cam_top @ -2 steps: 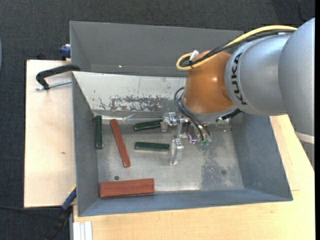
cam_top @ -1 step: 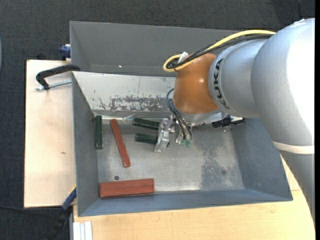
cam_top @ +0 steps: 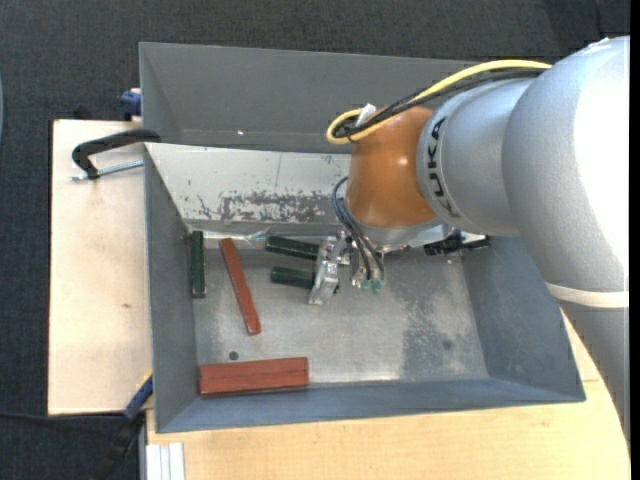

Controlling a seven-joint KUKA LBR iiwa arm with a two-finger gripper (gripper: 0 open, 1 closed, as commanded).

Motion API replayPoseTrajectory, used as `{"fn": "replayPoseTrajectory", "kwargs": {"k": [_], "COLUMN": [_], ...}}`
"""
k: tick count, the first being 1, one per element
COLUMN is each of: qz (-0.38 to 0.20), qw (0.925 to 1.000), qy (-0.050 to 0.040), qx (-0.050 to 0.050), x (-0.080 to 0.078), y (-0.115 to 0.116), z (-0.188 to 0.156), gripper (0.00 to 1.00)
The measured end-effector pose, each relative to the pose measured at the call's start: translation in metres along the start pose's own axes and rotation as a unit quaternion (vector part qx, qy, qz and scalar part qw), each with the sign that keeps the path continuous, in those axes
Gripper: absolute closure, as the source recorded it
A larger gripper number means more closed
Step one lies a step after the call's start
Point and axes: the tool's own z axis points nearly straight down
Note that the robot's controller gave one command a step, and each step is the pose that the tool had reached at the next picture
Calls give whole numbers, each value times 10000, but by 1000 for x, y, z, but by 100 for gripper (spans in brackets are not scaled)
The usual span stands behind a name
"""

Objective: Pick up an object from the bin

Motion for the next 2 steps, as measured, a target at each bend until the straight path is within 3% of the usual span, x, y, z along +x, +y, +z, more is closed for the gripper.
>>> {"fn": "replayPoseTrajectory", "kwargs": {"k": [1, 2], "qz": [-2, -202], "qw": [10000, 9998], "qy": [8, -13], "qx": [2, -3], "x": [1, -1], "y": [0, -10], "z": [-1, -43], "gripper": [100, 100]}}
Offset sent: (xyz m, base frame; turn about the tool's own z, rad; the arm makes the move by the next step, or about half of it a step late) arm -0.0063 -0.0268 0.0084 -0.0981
